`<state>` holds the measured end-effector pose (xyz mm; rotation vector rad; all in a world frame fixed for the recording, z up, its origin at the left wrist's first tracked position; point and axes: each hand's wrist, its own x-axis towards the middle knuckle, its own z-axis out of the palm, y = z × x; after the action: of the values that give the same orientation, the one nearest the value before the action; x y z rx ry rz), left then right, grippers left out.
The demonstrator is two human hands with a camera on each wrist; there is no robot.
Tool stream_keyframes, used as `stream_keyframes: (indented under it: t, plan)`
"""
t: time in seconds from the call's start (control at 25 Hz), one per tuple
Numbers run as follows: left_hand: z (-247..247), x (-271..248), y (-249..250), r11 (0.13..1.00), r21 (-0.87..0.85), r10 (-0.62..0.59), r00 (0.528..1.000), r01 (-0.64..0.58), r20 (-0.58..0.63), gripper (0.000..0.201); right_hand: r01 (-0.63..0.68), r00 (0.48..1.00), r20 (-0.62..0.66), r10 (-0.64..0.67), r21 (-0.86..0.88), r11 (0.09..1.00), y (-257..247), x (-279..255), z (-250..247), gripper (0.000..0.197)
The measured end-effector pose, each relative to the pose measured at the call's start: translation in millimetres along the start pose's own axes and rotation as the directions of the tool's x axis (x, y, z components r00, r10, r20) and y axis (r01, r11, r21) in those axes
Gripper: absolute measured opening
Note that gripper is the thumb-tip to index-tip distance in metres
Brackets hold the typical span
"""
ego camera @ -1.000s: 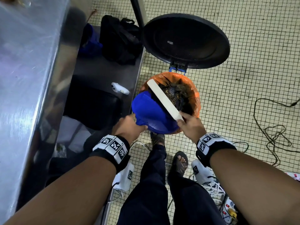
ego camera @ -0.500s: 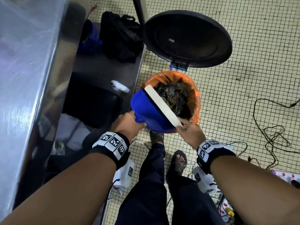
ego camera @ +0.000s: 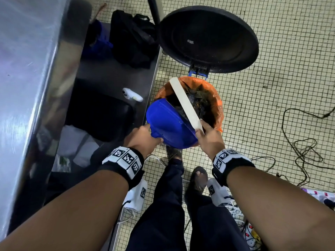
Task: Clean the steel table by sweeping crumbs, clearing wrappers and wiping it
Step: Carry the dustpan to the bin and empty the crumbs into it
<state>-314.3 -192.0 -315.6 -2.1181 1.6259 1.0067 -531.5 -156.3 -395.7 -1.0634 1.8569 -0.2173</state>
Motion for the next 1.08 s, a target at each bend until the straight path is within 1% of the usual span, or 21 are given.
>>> stream_keyframes:
  t: [0.08,0.16,0.24,0.28,0.4,0.48,0.56,0.64,0.68,0.88,0.96,1.08]
  plan:
    - [-4,0,1,0.999,0.034,0.007,1.0,-0.007,-0.012,0.03,-0.001,1.0,0.031,0.001,-0.011,1.0,8,-6,-4,0.047]
    - [-8,0,3,0.998,0.063,0.017,0.999,-0.014,-0.035,0.033,-0.017,0.998,0.066,0.022,-0.077,0.997,21,-14,-3,0.048]
    - [-10,-1,4,0.996,0.085,0.031,0.999,-0.028,-0.036,0.034,-0.037,0.997,0.059,0.047,-0.159,0.987,31,-19,-1,0.048]
    - [-10,-2,4,0.995,0.094,0.033,0.999,-0.031,-0.029,0.033,-0.06,0.997,0.046,0.069,-0.163,0.985,34,-20,-2,0.048]
    - [-8,-4,1,0.993,0.119,0.026,0.999,-0.024,-0.019,0.034,-0.146,0.989,0.024,0.148,-0.085,0.986,31,-14,-9,0.047]
    - [-6,-3,1,0.992,0.125,0.016,1.0,-0.015,-0.012,0.035,-0.129,0.991,0.034,0.129,-0.011,0.992,26,-11,-14,0.047]
    - [-5,-2,2,0.992,0.123,0.018,1.0,-0.017,-0.01,0.036,-0.071,0.996,0.066,0.067,0.058,0.996,20,-11,-16,0.046]
    - [-5,0,4,0.993,0.117,0.024,1.0,-0.022,-0.016,0.036,-0.041,0.994,0.103,0.036,0.048,0.998,18,-11,-15,0.045]
    - [-6,0,4,0.993,0.117,0.023,1.0,-0.021,-0.02,0.035,-0.047,0.993,0.114,0.043,0.036,0.998,19,-11,-14,0.045]
    - [-4,0,-2,0.991,0.133,0.017,1.0,-0.015,-0.014,0.037,-0.17,0.981,0.099,0.167,0.025,0.985,26,-8,-17,0.047]
    - [0,-1,-2,0.992,0.122,0.014,1.0,-0.014,-0.005,0.034,-0.157,0.986,0.061,0.153,0.058,0.986,22,-6,-18,0.045]
    - [4,-3,0,0.993,0.116,0.034,0.999,-0.034,-0.001,0.032,-0.079,0.997,0.018,0.078,0.126,0.989,17,0,-16,0.043]
